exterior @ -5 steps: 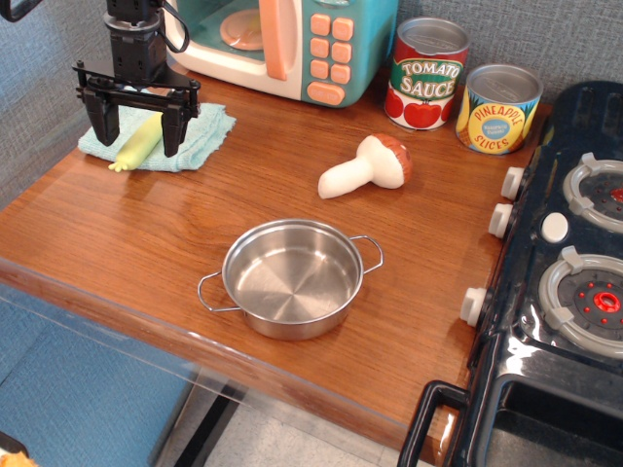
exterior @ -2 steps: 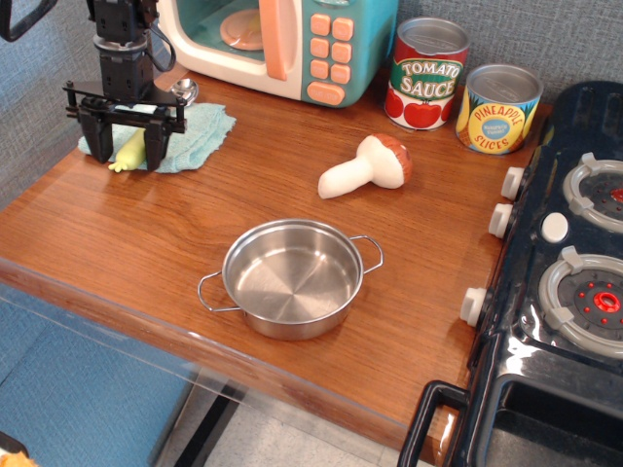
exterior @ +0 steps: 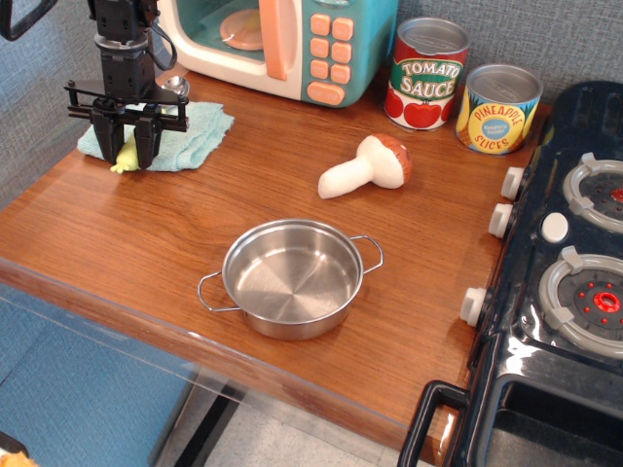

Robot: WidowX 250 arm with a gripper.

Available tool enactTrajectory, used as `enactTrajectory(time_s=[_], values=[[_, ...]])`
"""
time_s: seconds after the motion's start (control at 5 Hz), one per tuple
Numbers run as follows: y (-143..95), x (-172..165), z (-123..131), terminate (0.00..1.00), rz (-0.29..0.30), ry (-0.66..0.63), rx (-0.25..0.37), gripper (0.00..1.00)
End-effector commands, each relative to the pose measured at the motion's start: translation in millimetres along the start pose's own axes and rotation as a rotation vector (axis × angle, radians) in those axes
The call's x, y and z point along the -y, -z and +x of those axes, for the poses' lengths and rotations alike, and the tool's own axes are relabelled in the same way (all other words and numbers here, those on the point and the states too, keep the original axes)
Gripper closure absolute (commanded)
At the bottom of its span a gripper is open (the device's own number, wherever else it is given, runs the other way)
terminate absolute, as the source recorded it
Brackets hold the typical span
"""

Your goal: Put the yellow spoon to the right of the blue cloth.

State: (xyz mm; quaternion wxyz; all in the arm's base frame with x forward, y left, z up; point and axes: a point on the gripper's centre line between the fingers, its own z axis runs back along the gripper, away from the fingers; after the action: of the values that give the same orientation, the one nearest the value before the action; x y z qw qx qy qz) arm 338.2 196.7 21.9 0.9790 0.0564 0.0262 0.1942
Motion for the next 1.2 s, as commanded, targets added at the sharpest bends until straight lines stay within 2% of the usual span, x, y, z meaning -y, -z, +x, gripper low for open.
enactTrajectory(time_s=[0.0, 0.2, 0.4, 0.8, 1.0], values=[[-78.2, 56.1, -20.2, 0.0, 0.011, 0.173, 0.205, 1.0], [-63.8, 96.5, -36.6, 0.0, -0.04, 0.264, 0.165, 1.0], [-47.1, 123.4, -49.8, 0.0, -0.061, 0.33, 0.116, 1.0], [-17.9, 137.2, -57.2, 0.0, -0.062, 0.358, 0.049, 1.0], [-14.9, 137.3, -60.2, 0.0, -0.06, 0.357, 0.044, 0.0]])
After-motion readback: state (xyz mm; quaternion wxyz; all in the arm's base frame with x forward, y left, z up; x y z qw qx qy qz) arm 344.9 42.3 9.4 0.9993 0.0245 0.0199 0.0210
